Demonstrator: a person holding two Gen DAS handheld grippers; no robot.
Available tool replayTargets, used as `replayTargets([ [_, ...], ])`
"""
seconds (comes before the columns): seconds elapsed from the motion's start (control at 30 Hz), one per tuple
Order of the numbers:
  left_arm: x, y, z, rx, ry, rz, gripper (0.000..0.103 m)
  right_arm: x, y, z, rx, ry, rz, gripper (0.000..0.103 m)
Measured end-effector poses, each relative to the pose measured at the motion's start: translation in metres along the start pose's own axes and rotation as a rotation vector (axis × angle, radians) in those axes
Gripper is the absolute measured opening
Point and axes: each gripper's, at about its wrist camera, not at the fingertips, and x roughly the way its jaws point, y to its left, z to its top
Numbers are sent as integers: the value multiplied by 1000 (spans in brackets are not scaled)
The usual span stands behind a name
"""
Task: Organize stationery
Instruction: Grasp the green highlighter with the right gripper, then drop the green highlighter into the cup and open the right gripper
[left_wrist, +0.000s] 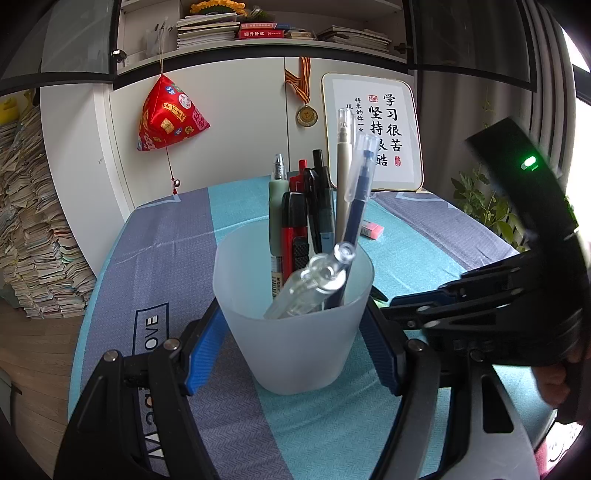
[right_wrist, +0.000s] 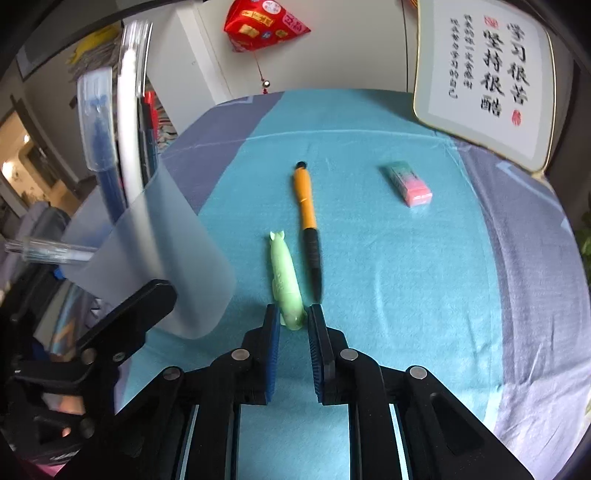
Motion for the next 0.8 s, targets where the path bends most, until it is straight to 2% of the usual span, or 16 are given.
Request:
replayTargets([
  [0.23,0,-1,0,1,0,0,70,-59,-7,-6,5,-96,18,16],
  [0.47,0,-1,0,0,0,0,70,-117,23,-2,-93,-183,86,16],
  [0.6,0,0,0,1,0,0,70,-125,37,2,-153,-165,106,16],
  [0.8,0,0,0,2,0,0,70,-108,53,11,-218,-58,79,16],
])
